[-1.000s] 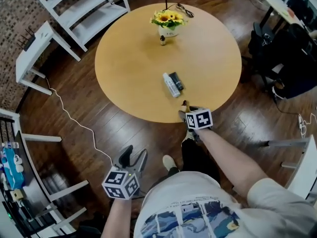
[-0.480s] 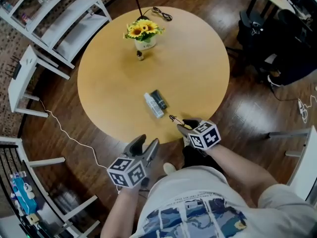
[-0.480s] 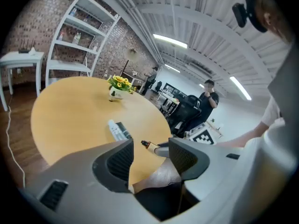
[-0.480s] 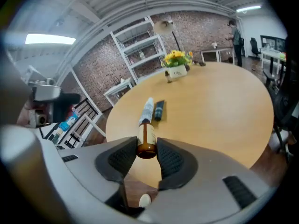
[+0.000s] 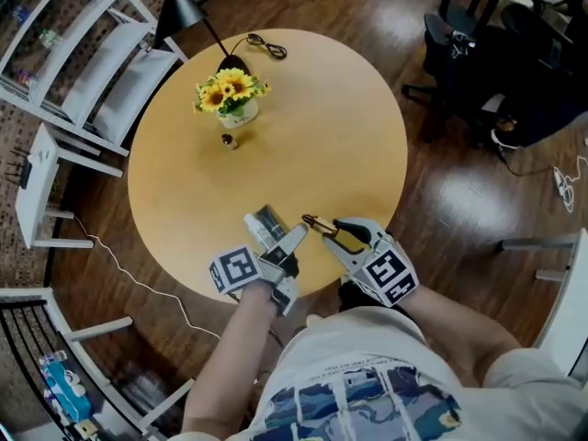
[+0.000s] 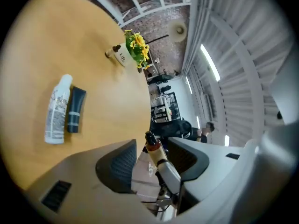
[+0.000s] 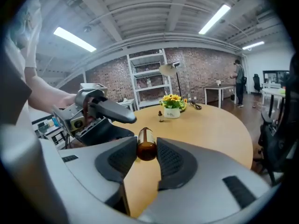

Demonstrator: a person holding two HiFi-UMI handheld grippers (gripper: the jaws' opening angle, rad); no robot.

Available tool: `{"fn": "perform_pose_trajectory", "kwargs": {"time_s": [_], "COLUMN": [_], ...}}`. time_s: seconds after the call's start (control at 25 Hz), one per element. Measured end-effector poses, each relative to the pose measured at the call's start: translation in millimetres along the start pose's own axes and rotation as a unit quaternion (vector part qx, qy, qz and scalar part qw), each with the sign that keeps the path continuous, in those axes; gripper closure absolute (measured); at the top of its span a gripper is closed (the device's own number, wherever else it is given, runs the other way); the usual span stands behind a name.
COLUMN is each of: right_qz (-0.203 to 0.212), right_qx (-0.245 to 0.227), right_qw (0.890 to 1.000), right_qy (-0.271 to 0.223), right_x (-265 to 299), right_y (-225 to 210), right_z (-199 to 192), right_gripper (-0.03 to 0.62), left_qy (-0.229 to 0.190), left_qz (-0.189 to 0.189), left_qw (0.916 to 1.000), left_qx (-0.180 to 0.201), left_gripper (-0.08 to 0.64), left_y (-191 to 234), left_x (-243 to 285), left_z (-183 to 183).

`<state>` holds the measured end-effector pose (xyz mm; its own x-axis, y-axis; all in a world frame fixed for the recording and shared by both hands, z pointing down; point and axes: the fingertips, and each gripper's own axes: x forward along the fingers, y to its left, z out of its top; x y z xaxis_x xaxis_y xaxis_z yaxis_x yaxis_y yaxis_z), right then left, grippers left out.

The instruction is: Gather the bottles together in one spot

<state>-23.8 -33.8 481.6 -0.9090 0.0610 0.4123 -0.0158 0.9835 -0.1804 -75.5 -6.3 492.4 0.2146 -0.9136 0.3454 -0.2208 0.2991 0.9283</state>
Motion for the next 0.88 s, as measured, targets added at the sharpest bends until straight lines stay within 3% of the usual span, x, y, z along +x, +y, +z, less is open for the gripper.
{"fn": "perform_pose_trajectory", "kwargs": {"time_s": [0.12, 0.2, 0.28, 0.4, 0.52, 0.64, 0.8, 0.88], "right_qz": [0.014, 0.020, 0.020, 0.011, 0.003, 0.012, 0.046, 0.057], "right_qx": [-0.048, -0.085, -0.124, -0.193, -0.249, -0.257, -0.210, -0.182], "right_qw": [0.999, 0.996, 0.992, 0.981, 0.968, 0.966, 0.976, 0.981], "right_qy": [-0.019, -0.023, -0.022, -0.020, -0.016, -0.018, -0.029, -0.027], "right_x": [-2.3, -2.6, -1.5, 1.4, 5.4, 8.8, 7.4, 6.1], "right_y": [-3.9, -5.5, -7.0, -13.6, -22.9, -27.0, -30.6, -37.4], "right_z": [17.1, 22.1, 22.7, 20.7, 19.0, 18.6, 22.6, 20.2], "right_gripper": [0.442, 0.442, 0.442, 0.442, 0.439, 0.440, 0.417, 0.354], "left_qy": [-0.014, -0.017, -0.017, -0.005, 0.005, 0.004, -0.014, -0.034], "left_qz": [-0.023, -0.030, -0.025, -0.011, -0.012, 0.017, 0.039, 0.070], "left_qw": [0.9980, 0.9966, 0.9966, 0.9986, 0.9999, 0.9953, 0.9745, 0.9552], "left_qx": [-0.056, -0.074, -0.076, -0.051, 0.004, 0.095, 0.221, 0.286], "left_gripper": [0.378, 0.387, 0.474, 0.491, 0.491, 0.489, 0.489, 0.489], "left_y": [-10.8, -16.5, -19.0, -23.2, -35.6, -44.2, -63.0, -64.1], "left_x": [19.6, 29.2, 35.0, 41.8, 47.8, 45.7, 45.9, 45.1], "left_z": [13.8, 20.6, 25.3, 29.6, 35.2, 41.4, 53.8, 70.4]}}
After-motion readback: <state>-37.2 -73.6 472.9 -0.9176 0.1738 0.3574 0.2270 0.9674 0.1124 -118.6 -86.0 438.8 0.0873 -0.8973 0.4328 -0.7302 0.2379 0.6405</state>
